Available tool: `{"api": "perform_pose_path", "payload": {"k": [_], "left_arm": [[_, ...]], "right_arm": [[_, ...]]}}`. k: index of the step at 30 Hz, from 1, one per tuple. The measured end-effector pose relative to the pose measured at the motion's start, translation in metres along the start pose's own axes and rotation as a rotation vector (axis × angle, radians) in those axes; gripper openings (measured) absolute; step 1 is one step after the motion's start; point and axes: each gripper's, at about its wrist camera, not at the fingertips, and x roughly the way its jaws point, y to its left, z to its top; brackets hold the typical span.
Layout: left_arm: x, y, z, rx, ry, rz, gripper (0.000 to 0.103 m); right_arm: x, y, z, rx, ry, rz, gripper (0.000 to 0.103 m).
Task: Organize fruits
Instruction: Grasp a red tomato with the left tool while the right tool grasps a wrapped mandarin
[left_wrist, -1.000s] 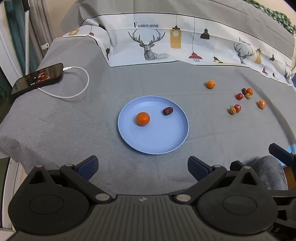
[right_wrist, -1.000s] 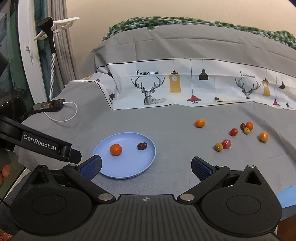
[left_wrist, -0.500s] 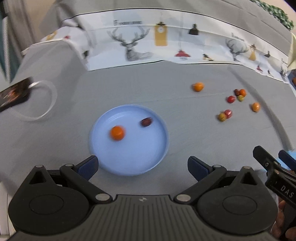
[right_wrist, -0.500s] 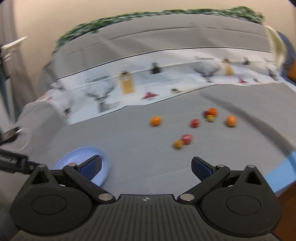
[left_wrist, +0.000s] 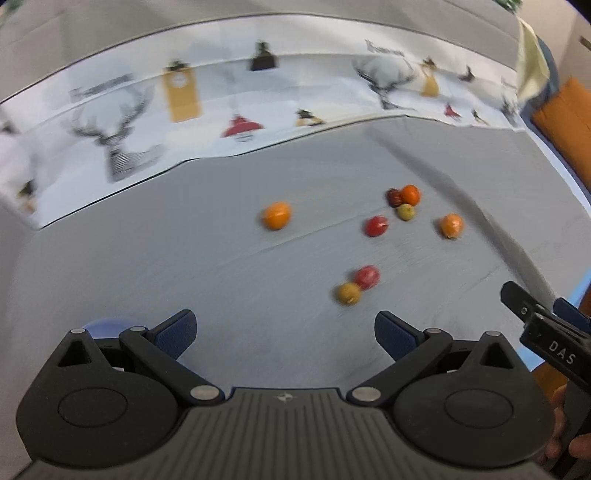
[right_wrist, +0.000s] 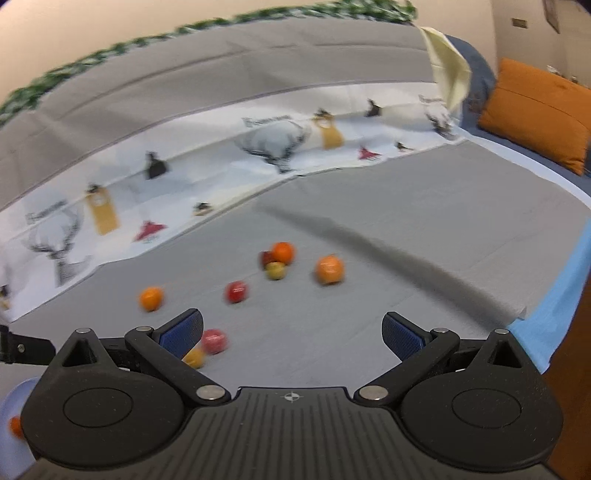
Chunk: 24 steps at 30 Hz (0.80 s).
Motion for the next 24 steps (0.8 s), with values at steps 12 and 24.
{"api": "perform_pose_path", "payload": {"k": [12,24], "left_arm": [[0.166,-0.071,0.072,0.143,0.053,-0.100,0.102],[0.240,-0.095,0.098,0.160,0.106,-0.100,0.100]], "right_arm": [[0.155,-0.027,0.014,0.015,0.052,-0.089,0.102],[0.241,-0.036,0.010,-0.056,0.049,-0.183,0.102]]}}
